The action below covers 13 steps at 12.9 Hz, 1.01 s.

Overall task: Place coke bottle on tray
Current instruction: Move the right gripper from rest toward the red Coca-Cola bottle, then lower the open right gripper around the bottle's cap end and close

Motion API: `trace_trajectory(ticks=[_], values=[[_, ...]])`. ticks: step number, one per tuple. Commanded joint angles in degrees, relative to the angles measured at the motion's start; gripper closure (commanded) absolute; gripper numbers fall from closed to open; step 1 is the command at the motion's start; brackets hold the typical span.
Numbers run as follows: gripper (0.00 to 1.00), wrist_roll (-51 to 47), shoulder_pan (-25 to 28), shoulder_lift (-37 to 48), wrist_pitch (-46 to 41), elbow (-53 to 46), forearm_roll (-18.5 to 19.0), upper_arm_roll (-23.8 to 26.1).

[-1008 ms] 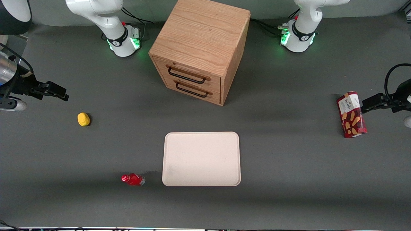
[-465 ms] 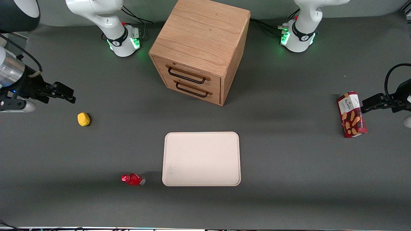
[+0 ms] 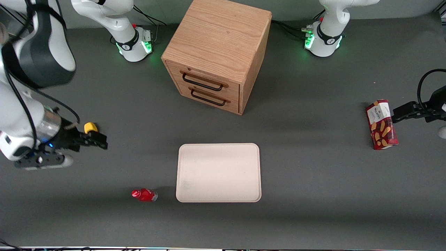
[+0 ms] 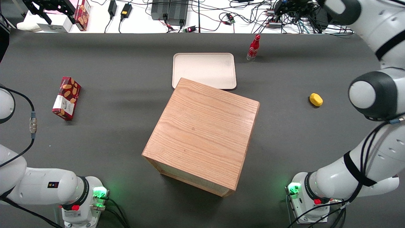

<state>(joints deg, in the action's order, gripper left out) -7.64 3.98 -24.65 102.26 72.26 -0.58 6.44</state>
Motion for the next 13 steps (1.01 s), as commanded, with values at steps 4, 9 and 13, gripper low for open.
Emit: trace_trajectory(ticks=[4, 9, 13], values=[[0.0, -0.45, 0.76, -13.12, 12.16, -4.14, 8.29, 3.13], [0.0, -0.09, 0.76, -19.81, 19.55, -4.14, 8.93, 3.23], [0.03, 0.52, 1.11, -21.84, 23.6, -4.58, 9.02, 3.23]])
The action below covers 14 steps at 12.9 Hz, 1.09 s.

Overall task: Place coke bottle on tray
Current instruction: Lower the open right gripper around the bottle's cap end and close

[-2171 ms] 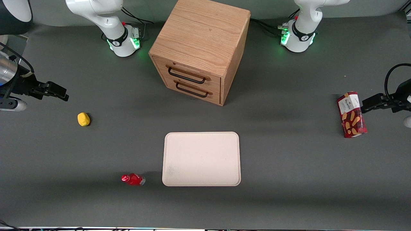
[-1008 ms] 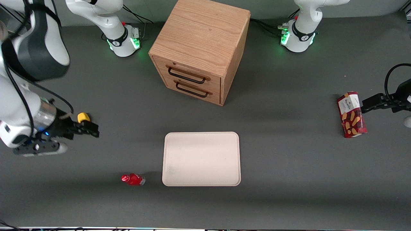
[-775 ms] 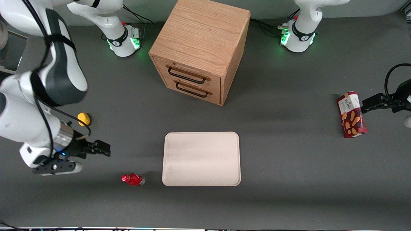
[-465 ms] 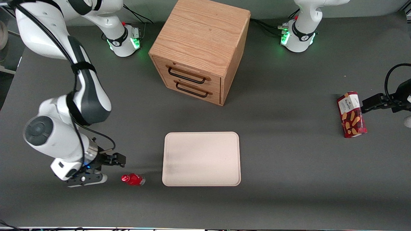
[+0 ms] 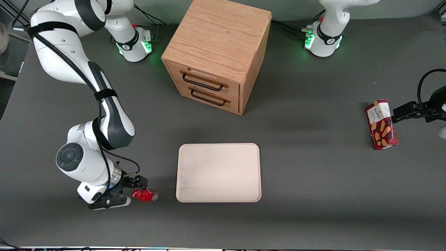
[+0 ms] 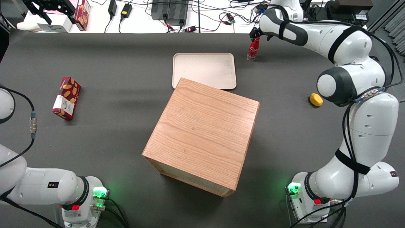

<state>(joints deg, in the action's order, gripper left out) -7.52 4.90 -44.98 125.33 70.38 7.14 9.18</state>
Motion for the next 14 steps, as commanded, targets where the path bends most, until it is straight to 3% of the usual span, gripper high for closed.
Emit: trace_trajectory(ticks=[1, 4, 11, 12, 14], values=[[0.07, 0.49, 0.2, -1.6, 0.53, -3.66, 1.3, 0.49], [0.16, 1.63, 0.29, -1.78, 0.71, -4.37, 1.3, 0.49], [0.24, 1.63, 0.29, -3.27, 2.73, -4.2, 1.04, 0.84], [0.33, 1.72, 0.29, -3.27, 2.73, -4.2, 1.04, 0.75], [0.6, 2.77, 0.29, -3.27, 2.73, -4.2, 1.04, 0.84]])
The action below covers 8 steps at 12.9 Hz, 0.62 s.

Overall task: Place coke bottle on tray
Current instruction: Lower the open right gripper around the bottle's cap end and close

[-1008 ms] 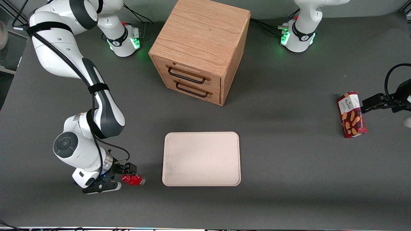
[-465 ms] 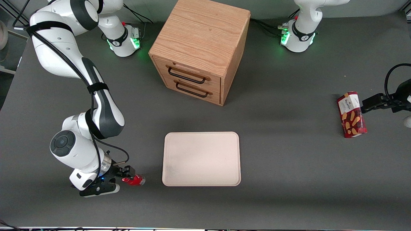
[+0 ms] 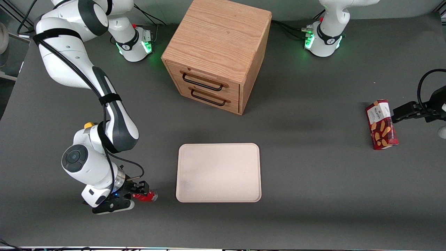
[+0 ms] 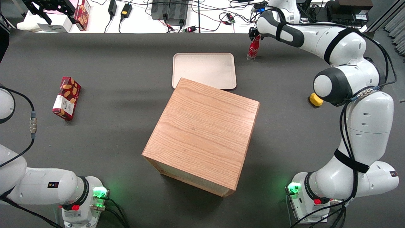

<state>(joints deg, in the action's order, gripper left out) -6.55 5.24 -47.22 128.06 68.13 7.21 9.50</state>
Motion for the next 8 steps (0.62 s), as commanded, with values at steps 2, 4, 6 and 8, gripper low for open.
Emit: trace_trajectory(ticks=[2, 4, 6, 8], values=[[0.84, 2.24, -0.15, -1.03, -0.09, -1.95, 0.7, 0.52], [1.0, 2.24, -0.15, -1.03, -0.18, -1.77, 0.61, 0.78], [1.0, 2.94, -0.23, -0.6, -1.22, -1.86, 0.78, 1.22], [1.0, 6.36, -0.41, 0.72, -5.86, -2.82, 0.96, 1.13]])
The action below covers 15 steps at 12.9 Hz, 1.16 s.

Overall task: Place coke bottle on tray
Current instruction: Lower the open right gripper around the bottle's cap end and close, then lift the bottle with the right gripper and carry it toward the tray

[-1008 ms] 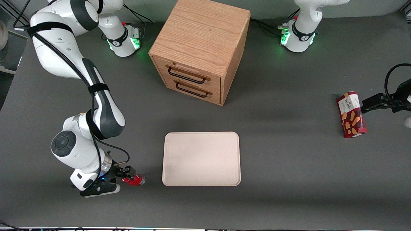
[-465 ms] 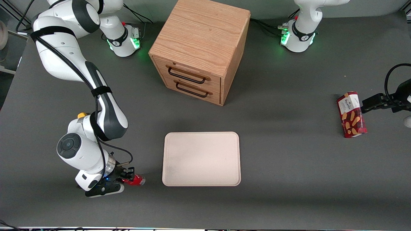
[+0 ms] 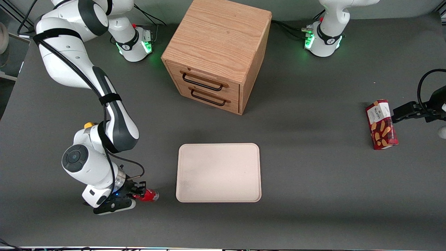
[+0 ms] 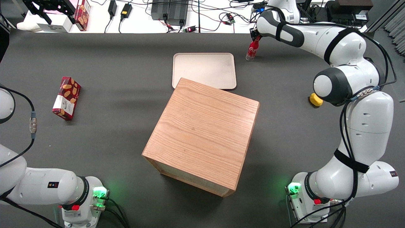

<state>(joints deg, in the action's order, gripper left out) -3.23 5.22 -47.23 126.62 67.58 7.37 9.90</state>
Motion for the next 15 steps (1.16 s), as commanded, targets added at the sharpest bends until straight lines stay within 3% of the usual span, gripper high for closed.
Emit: trace_trajectory(ticks=[1, 5, 13, 15], values=[[1.0, 4.09, -0.47, 1.52, -7.67, -3.84, 0.8, 0.65], [1.0, 6.65, -0.56, 4.33, -20.86, -9.83, 0.98, 0.82], [1.0, 6.04, 0.05, 17.86, -32.04, -9.92, 0.98, 2.58], [1.0, 3.68, -0.03, 18.57, -32.58, -9.92, 0.98, 6.17]])
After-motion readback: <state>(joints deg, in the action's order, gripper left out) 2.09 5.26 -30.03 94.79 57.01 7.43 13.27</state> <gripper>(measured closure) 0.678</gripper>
